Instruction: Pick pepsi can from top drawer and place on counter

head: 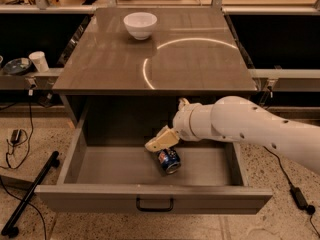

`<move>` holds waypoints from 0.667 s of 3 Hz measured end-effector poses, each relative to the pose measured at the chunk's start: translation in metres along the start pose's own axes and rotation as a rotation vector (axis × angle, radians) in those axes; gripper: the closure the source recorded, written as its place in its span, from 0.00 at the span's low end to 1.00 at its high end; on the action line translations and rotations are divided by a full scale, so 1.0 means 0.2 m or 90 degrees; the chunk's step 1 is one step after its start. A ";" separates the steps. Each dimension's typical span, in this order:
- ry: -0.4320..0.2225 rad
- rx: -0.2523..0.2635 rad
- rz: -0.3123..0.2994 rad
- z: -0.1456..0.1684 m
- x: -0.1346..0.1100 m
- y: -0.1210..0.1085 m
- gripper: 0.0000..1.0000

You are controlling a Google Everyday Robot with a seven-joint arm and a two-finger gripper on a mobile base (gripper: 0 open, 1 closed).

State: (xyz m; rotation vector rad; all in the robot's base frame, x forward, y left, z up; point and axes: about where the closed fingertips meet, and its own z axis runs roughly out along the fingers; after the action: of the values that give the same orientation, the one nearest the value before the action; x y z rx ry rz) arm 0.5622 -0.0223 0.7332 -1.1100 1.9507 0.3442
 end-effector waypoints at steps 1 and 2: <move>0.025 0.005 -0.003 0.02 0.02 0.01 0.00; 0.087 0.026 0.002 0.05 0.11 0.01 0.00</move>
Offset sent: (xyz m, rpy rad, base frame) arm -0.0013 -0.0054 -0.0271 -0.1616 0.0477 -0.0590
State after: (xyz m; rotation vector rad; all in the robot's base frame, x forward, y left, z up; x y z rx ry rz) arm 0.5609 -0.0272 0.7100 -1.1302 2.0691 0.2348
